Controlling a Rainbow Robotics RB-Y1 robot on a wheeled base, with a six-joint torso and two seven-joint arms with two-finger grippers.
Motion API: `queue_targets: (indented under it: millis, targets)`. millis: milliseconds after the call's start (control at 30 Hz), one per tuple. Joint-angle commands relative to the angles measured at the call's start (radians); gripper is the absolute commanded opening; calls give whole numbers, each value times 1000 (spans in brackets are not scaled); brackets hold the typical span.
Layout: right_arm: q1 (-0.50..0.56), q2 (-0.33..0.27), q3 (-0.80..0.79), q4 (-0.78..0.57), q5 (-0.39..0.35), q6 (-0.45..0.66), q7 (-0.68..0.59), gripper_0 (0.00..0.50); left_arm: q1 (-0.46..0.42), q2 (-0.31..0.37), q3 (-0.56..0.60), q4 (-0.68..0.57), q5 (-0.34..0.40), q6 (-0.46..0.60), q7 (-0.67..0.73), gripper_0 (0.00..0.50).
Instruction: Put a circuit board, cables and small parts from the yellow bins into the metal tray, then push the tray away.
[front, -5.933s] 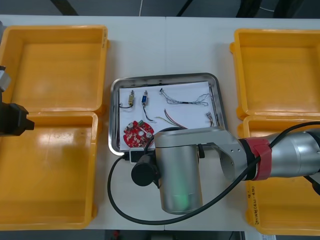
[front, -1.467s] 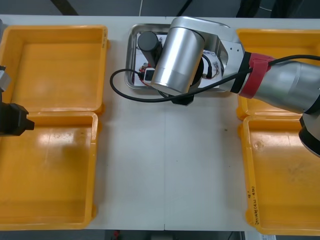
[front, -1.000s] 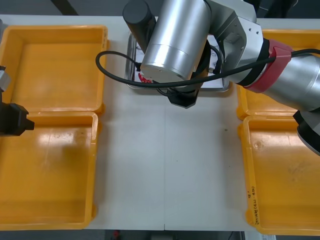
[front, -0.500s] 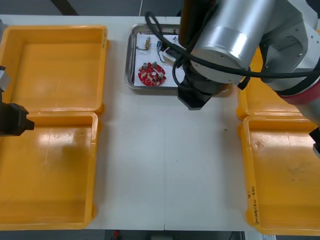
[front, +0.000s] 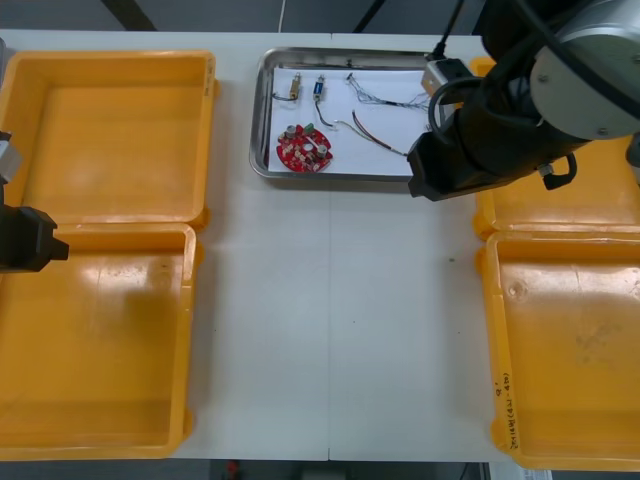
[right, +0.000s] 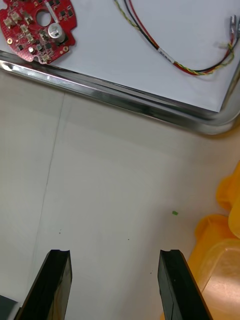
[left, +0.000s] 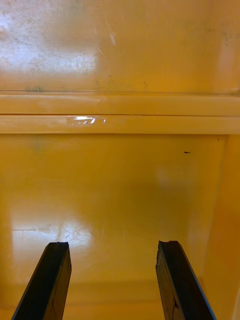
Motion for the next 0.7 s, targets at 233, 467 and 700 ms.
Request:
queue_targets:
  millis: [233, 467, 700]
  targets:
    - [226, -126, -278, -153, -41, 4, -21, 500, 18, 39, 29, -27, 8, -9, -39, 500]
    - [341, -149, -404, -238, -47, 4, 7, 500, 18, 39, 29, -27, 8, -9, -39, 500]
    - [490, -146, -569, -258, -22, 4, 152, 500, 18, 39, 29, -27, 8, -9, -39, 500]
